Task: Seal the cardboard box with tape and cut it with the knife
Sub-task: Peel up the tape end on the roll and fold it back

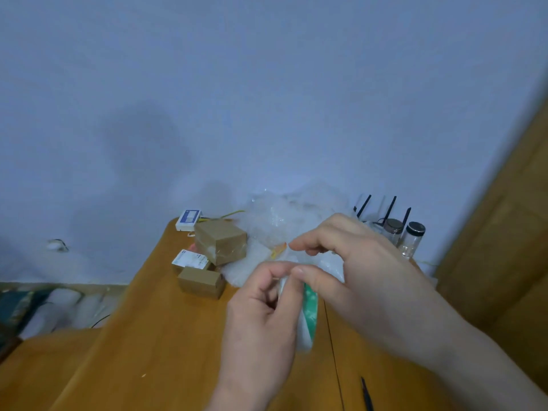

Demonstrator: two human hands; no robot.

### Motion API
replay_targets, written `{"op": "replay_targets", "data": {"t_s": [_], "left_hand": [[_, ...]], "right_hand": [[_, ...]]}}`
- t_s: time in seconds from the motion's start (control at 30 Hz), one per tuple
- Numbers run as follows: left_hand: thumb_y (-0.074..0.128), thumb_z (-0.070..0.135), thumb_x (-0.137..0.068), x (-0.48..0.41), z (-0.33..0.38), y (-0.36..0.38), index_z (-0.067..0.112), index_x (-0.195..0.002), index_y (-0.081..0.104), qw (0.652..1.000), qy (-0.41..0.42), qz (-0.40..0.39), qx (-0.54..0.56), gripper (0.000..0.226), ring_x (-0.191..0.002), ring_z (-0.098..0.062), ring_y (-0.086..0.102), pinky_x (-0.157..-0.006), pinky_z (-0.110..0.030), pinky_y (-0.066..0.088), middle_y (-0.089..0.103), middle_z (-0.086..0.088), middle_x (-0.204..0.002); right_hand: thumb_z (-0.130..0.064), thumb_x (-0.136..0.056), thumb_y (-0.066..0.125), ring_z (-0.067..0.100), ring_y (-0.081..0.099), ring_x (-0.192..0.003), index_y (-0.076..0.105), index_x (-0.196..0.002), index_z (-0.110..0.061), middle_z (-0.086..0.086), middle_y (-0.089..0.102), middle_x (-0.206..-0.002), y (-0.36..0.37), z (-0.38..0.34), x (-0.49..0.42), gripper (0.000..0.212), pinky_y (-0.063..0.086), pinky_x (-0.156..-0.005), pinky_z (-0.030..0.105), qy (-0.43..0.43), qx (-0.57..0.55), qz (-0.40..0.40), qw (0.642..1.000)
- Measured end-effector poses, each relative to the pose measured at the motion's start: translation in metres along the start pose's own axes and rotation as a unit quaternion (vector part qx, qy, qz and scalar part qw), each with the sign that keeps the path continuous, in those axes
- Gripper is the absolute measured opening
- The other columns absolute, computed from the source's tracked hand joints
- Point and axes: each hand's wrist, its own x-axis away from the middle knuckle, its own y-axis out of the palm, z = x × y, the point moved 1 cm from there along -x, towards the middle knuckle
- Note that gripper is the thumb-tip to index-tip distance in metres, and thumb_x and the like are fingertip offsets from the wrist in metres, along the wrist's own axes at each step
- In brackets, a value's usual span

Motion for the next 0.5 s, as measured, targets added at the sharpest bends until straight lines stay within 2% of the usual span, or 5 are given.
{"op": "replay_targets", "data": {"t_s": [0.1,0.2,0.3,0.5], "left_hand": [[0.065,0.032,-0.091,-0.004,0.011,-0.001,0.023,-0.084,0.074,1.0,0.001,0.0,0.018,0.016,-0.049,-0.017,0.03,-0.051,-0.031,0.028,0.034,-0.005,-0.05],[0.066,0.03,-0.095,-0.008,0.018,-0.001,0.023,-0.087,0.075,0.999,0.005,-0.011,0.038,0.014,-0.054,-0.019,0.036,-0.056,-0.034,0.033,0.041,-0.028,-0.056],[0.066,0.038,-0.093,-0.01,0.027,-0.001,0.024,-0.09,0.075,0.998,0.007,-0.017,0.055,0.017,-0.056,-0.021,0.042,-0.057,-0.035,0.037,0.05,-0.039,-0.066],[0.067,0.055,-0.075,-0.01,0.043,-0.003,0.03,-0.093,0.075,0.998,0.002,-0.015,0.06,0.032,-0.058,-0.023,0.045,-0.059,-0.036,0.038,0.05,-0.041,-0.068]], "right_hand": [[-0.052,-0.092,0.056,-0.001,0.047,-0.116,0.061,-0.124,-0.044,-0.026,0.052,-0.119,-0.012,-0.009,-0.008,0.033,0.039,-0.095,0.018,-0.007,0.035,-0.022,0.999],[-0.046,-0.095,0.056,0.003,0.053,-0.115,0.066,-0.117,-0.04,-0.022,0.059,-0.119,-0.023,-0.017,-0.013,0.026,0.042,-0.099,0.029,-0.016,0.043,-0.021,0.999],[-0.041,-0.096,0.056,0.005,0.056,-0.105,0.069,-0.106,-0.038,-0.019,0.064,-0.106,-0.031,-0.023,-0.017,0.016,0.043,-0.091,0.027,-0.019,0.049,-0.011,0.999],[-0.036,-0.099,0.053,0.011,0.056,-0.096,0.067,-0.099,-0.032,-0.014,0.064,-0.095,-0.04,-0.038,-0.022,0.014,0.034,-0.076,0.025,-0.049,0.107,-0.006,0.993]]}}
